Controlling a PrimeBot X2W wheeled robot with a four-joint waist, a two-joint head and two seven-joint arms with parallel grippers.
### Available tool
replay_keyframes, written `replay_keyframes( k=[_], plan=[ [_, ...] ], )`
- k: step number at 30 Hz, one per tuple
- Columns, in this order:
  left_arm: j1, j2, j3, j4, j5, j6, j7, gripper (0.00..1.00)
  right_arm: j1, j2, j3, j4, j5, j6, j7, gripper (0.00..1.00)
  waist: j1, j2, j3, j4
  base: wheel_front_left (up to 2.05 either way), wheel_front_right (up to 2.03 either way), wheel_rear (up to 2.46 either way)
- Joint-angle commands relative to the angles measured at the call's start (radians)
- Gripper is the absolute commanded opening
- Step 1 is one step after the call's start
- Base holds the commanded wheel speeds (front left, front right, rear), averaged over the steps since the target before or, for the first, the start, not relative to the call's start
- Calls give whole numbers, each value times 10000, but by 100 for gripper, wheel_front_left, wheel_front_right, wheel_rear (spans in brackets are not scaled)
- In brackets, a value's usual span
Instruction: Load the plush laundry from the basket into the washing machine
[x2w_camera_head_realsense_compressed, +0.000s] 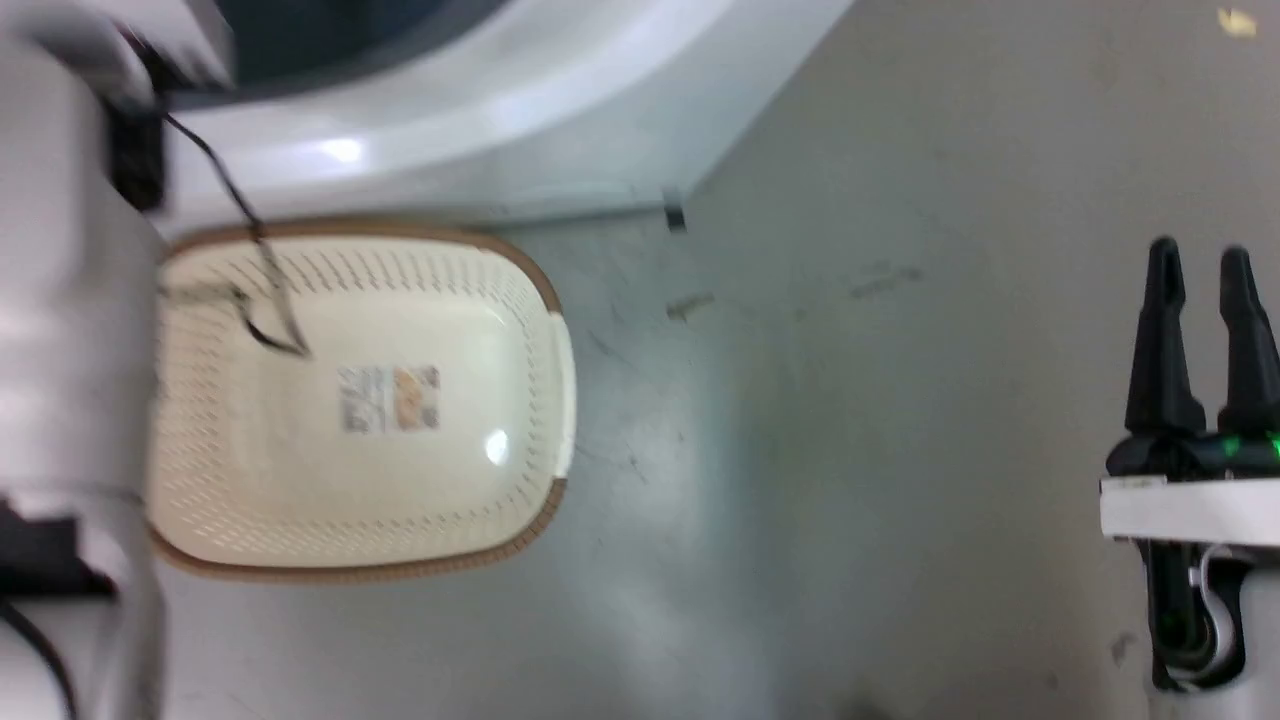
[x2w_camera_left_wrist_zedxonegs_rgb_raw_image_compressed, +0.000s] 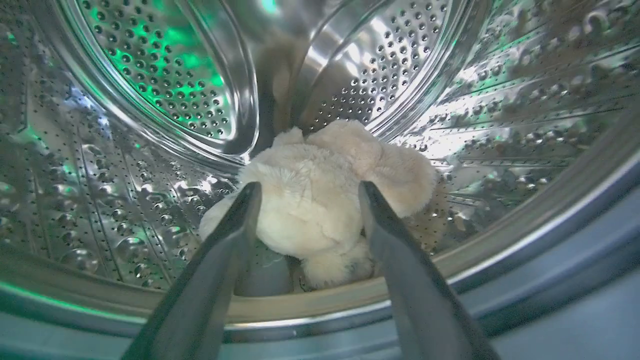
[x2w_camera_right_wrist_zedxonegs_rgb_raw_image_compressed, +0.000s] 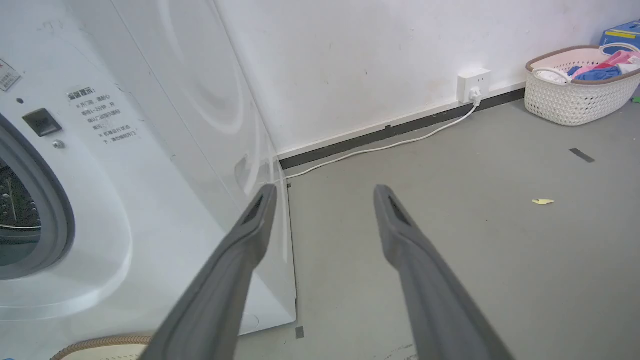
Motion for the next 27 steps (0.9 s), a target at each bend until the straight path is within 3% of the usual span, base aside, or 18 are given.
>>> replay_keyframes(
  k=[1, 5, 10, 19, 23, 27],
  plan=[
    [848, -257, 69, -310, -216, -53, -236, 100, 318, -89, -110, -46, -159, 8, -42, 100, 2, -1, -1298, 641, 0, 0, 0],
    [2163, -631, 101, -1002, -500, -201, -359, 100, 688, -97, -171, -28, -368, 8, -42, 100, 2, -1, -2089, 951, 0, 0, 0],
    [4700, -1303, 313, -2999, -1037, -482, -395, 100, 1343, -65, -59, 161, -904, 8, -42, 100, 2, -1, -3312, 1443, 0, 0, 0],
    [9052, -2030, 646, -5918, -1045, 52, -398, 100, 2417, 115, -44, 77, -1608, 8, -42, 100, 2, -1, -4901, 2125, 0, 0, 0],
    [10509, -2251, 1019, -6893, -1320, 112, -399, 100, 2747, 148, 123, 53, -1851, 8, -42, 100, 2, -1, -5268, 2189, 0, 0, 0],
    [11575, -2272, 747, -7423, -778, 120, -399, 100, 3099, 169, 429, 37, -2254, 8, -42, 100, 2, -1, -5528, 2254, 0, 0, 0]
  ],
)
